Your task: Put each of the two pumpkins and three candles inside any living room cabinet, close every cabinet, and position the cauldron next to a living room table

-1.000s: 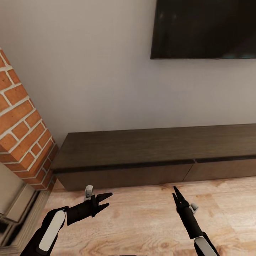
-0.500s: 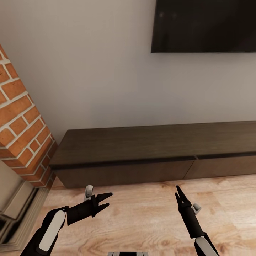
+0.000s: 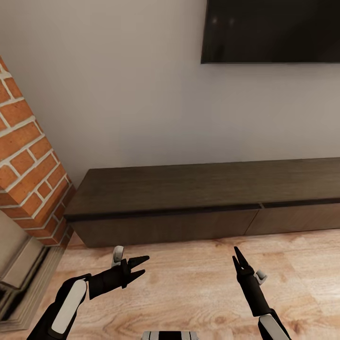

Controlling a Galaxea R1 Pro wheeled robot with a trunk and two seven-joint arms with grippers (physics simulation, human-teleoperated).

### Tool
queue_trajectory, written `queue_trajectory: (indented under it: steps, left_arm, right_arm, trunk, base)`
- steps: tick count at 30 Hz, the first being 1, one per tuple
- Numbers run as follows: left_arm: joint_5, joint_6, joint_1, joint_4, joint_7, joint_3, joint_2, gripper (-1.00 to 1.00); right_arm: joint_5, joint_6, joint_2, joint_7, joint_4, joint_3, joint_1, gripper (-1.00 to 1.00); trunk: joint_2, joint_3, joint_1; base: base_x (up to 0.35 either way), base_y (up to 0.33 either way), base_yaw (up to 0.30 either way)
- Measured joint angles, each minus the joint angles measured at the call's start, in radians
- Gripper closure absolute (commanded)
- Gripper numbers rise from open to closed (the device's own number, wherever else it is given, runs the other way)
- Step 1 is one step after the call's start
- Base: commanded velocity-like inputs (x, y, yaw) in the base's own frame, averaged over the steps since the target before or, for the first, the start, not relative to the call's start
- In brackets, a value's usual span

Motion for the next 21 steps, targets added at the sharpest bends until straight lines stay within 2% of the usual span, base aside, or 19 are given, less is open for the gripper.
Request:
queue_trajectory:
  steps: [3,21]
  left_arm:
    - [0.0,0.0,0.0,-0.002,0.0,0.0,0.001,-1.0]
    - [0.0,0.0,0.0,-0.013,0.0,0.0,0.001,-1.0]
  right_arm:
    - [0.0,0.001,0.0,0.0,0.0,0.0,0.0,-1.0]
    - [-0.001,0.001,0.0,-0.002,0.002,-0.001,0.0,-1.0]
  trunk:
    - [0.0,0.0,0.0]
    - [0.0,0.0,0.0]
  base:
    - [0.073,0.0,0.0]
    - [0.255,-0.011,0.0]
